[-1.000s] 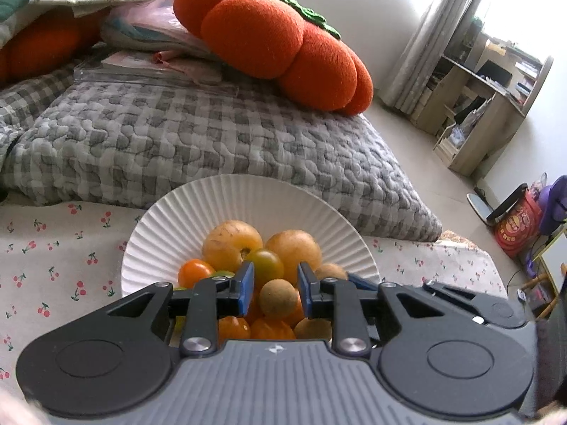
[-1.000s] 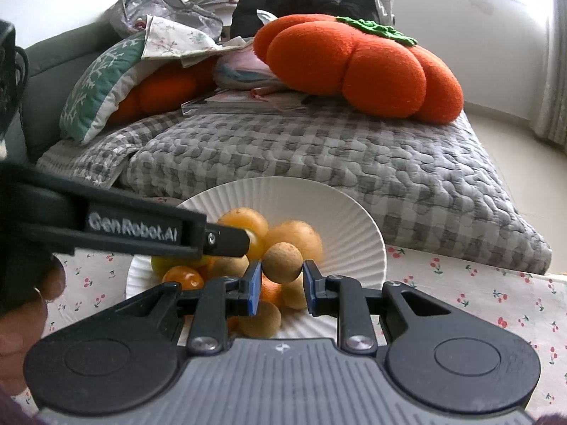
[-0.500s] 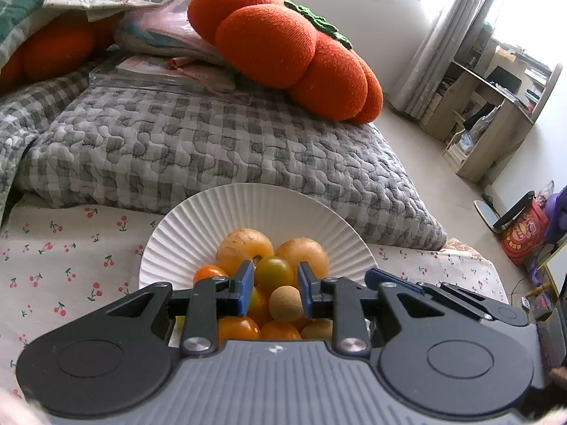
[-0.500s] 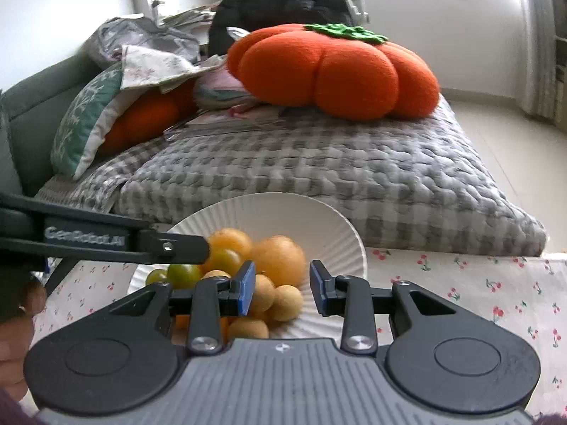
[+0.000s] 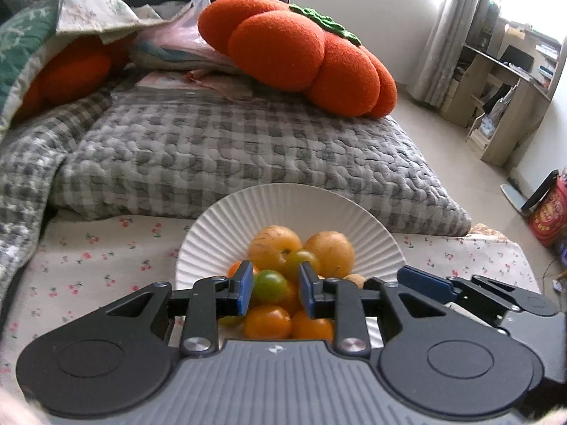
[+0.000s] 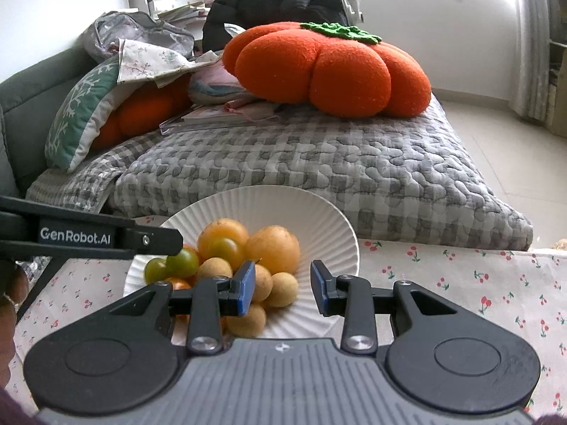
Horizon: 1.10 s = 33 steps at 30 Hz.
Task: Organize fruits
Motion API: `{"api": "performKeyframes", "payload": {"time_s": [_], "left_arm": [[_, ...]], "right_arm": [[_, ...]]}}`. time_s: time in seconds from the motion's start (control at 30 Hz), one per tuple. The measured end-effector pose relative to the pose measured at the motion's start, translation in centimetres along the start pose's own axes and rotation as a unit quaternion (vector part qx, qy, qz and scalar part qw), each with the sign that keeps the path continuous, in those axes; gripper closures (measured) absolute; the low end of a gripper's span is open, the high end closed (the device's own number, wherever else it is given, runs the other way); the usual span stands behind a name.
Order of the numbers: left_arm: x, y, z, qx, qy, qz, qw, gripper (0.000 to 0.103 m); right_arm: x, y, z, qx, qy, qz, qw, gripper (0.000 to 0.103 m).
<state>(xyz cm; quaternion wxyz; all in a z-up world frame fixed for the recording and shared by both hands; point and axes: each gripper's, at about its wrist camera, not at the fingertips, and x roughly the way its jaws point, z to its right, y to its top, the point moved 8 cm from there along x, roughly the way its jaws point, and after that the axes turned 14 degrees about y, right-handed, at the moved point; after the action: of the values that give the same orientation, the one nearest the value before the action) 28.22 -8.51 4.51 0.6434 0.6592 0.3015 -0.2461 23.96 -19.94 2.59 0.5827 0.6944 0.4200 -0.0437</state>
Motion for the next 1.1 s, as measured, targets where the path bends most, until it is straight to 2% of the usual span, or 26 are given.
{"api": "performKeyframes", "payload": {"time_s": [0.2,0.27,0.3,0.43,0.5,0.63,0.67,0.7,0.73,0.8,0.83,0.87,1.0,1.1], "left_arm": [[-2.2,-1.6,-1.6,0.035,0.039,0.011,0.9986,0.079],[-3.6,-2.2,-2.6,0.041,0.049,0.016,0.9978,0.074],[-4.3,-2.4,-3.2,0.040,0.054,0.019,0.9975,0.072],[-7.3,-3.2,-5.3,0.028,0.075,0.031,0.9963,0.050],[-9.2,-3.7,-6.0,0.028,0.079,0.041,0.9956,0.048],[-12.8,-4.9,-7.2,0.018,0.068,0.055,0.9960,0.038],[-13.7,-5.3,-7.4,0.017,0.066,0.057,0.9961,0.035],[-14.7,-5.9,-7.6,0.015,0.065,0.060,0.9960,0.032],[-15.4,-6.3,-7.8,0.015,0.064,0.063,0.9959,0.025],[-17.1,-7.2,-8.2,0.013,0.068,0.072,0.9950,0.014],[-18.0,-7.7,-8.5,0.012,0.071,0.078,0.9943,0.008],[-18.8,-8.2,-8.7,0.011,0.072,0.084,0.9938,0.006],[-21.6,-11.0,-9.2,0.008,0.058,0.094,0.9938,0.006],[-22.7,-12.8,-9.6,0.001,0.047,0.085,0.9952,0.006]], "right_arm": [[-1.4,-0.5,-2.5,-0.004,-0.019,-0.009,1.000,0.071],[-2.3,-0.6,-3.6,0.000,-0.021,-0.012,1.000,0.069],[-2.8,-0.7,-4.2,-0.001,-0.027,-0.015,1.000,0.065],[-5.2,-1.8,-6.4,-0.013,-0.058,-0.036,0.998,0.052],[-7.1,-2.4,-7.5,-0.007,-0.052,-0.028,0.998,0.038],[-9.0,-3.1,-9.5,0.009,-0.045,-0.020,0.999,0.035],[-9.5,-3.2,-10.2,0.005,-0.045,-0.019,0.999,0.031],[-10.1,-3.3,-10.9,-0.002,-0.049,-0.018,0.999,0.025],[-10.6,-3.4,-11.6,-0.007,-0.056,-0.016,0.998,0.020],[-12.0,-3.7,-12.7,-0.007,-0.064,-0.013,0.998,0.000],[-12.8,-4.0,-13.4,-0.008,-0.067,-0.012,0.998,0.001],[-13.5,-4.2,-13.9,-0.012,-0.071,-0.014,0.997,0.000],[-15.7,-5.3,-15.7,-0.037,-0.079,-0.020,0.996,0.000],[-16.8,-6.5,-16.6,-0.049,-0.080,-0.023,0.995,0.000]]}}
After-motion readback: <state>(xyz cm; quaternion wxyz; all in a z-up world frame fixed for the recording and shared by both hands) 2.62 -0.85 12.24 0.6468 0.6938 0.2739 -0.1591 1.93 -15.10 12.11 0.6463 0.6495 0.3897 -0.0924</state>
